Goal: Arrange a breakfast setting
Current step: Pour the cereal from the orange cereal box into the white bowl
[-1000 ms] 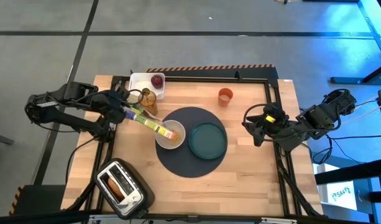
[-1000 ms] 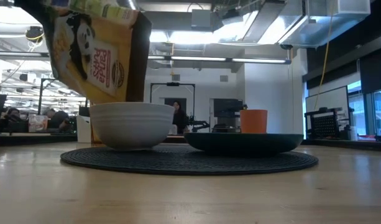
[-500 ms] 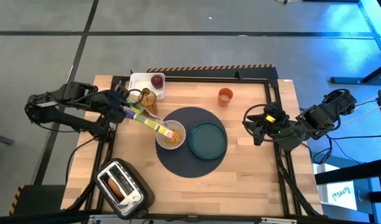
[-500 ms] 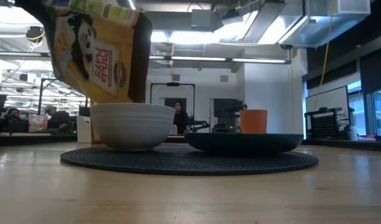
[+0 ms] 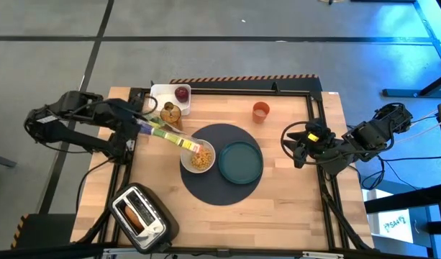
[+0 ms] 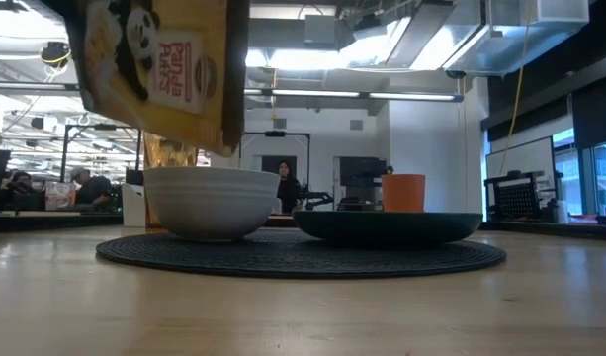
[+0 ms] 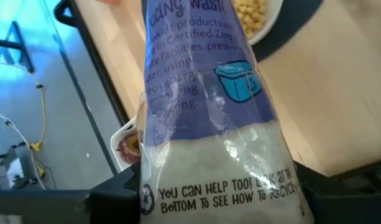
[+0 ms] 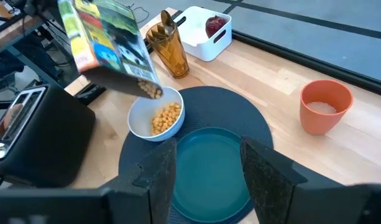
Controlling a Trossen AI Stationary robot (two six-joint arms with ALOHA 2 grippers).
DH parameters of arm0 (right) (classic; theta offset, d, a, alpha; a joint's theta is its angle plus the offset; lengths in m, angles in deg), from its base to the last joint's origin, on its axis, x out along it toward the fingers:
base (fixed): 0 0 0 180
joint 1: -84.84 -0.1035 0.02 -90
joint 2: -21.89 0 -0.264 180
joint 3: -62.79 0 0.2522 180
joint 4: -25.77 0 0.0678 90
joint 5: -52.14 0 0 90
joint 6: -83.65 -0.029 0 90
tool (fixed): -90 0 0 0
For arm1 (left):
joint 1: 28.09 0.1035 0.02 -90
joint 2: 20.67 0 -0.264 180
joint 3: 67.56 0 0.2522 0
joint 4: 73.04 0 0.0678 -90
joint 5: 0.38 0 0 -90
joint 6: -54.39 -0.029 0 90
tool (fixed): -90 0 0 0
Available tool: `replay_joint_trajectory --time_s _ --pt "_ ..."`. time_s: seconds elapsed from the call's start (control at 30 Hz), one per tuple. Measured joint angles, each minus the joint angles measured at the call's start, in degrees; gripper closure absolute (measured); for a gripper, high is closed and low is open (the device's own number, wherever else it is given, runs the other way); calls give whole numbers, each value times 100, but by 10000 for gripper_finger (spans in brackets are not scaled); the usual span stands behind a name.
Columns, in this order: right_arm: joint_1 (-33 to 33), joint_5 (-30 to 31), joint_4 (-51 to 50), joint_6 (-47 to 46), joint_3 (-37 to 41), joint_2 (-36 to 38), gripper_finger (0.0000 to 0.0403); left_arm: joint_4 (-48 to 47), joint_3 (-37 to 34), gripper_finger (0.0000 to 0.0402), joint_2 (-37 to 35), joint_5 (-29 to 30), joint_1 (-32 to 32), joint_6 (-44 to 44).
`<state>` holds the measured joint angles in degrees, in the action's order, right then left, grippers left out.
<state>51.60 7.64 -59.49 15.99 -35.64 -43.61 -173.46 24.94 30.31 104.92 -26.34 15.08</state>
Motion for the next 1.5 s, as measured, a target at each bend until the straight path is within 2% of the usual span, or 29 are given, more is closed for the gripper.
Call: replay_joint_trajectory --time_s 0.13,0.4,0.77,0.87,1.1,1.37,1.5 --pt "0 4 -74 0 0 3 236 -334 230 198 -4 -151 0 197" --pt "0 3 -61 20 0 3 236 -333 228 198 -2 -693 -2 580" --pt "-11 1 201 40 0 3 236 -340 -143 198 -484 -551 0 1054" --pt "-11 48 447 93 0 0 236 -343 -253 198 -629 -549 -1 1234" --pt "-11 163 1270 858 0 -2 236 -338 -258 198 -993 -486 0 1608" --pt "-11 202 1701 1226 0 -2 236 -336 -258 198 -1309 -486 0 1883" --pt "-11 205 2447 1809 0 -2 236 -259 -262 198 -1492 -485 0 2055"
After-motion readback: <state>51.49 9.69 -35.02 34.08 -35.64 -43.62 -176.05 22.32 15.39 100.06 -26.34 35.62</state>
